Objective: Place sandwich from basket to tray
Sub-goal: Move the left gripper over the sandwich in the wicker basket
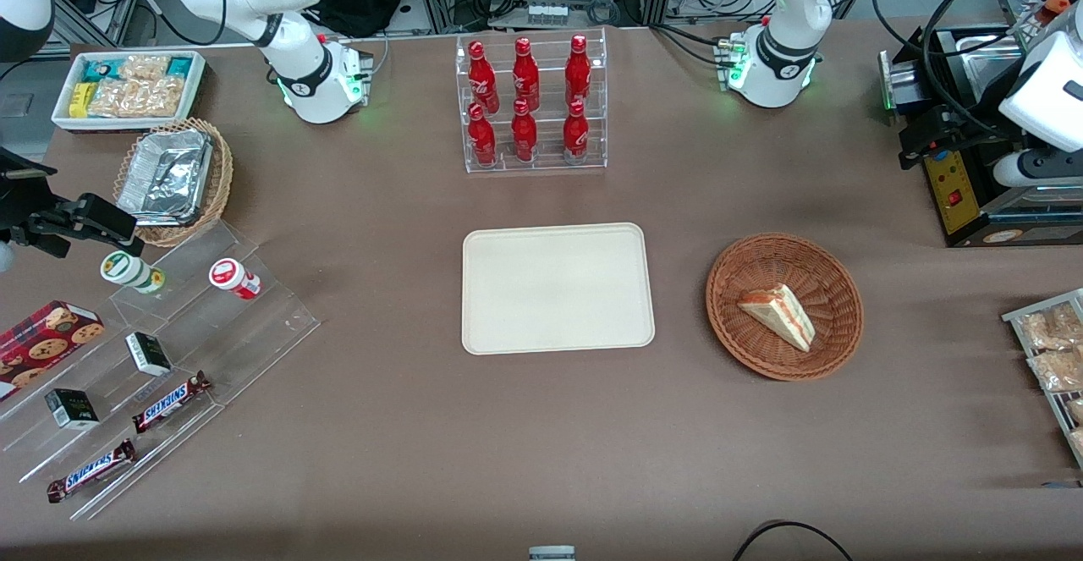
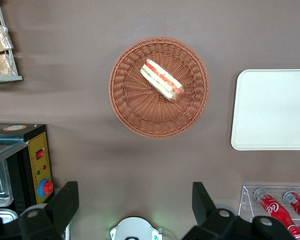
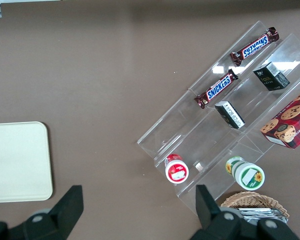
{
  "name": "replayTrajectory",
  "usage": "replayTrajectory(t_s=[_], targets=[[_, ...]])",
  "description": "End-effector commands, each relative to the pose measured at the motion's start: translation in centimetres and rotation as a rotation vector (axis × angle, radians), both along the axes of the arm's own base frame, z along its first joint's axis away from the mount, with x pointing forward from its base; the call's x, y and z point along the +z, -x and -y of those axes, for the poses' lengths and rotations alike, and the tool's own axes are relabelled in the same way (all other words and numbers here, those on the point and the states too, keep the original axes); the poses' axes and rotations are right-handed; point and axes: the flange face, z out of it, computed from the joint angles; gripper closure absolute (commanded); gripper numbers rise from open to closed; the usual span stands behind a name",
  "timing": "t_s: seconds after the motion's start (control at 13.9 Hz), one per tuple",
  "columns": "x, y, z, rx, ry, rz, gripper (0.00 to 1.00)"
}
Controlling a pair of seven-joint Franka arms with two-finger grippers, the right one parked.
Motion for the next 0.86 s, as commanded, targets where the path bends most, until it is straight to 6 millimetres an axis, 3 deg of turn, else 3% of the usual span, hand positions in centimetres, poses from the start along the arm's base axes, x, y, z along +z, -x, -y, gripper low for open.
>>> replayTrajectory(t_s=[0.0, 0.22, 0.43, 0.58, 0.79], targets=[[-0.9, -0.5, -0.1, -0.014, -0.016, -0.011, 0.00], [-5.9, -3.1, -0.3, -0.009, -0.024, -0.073, 0.00], [-13.1, -4.7, 0.3, -0.005, -0.025, -0.089, 0.00], [-17.7, -4.8, 1.1, 0.057, -0.031, -0.045, 0.00], [-22.5, -4.2, 2.6, 0.211, -0.038, 0.004, 0.00]])
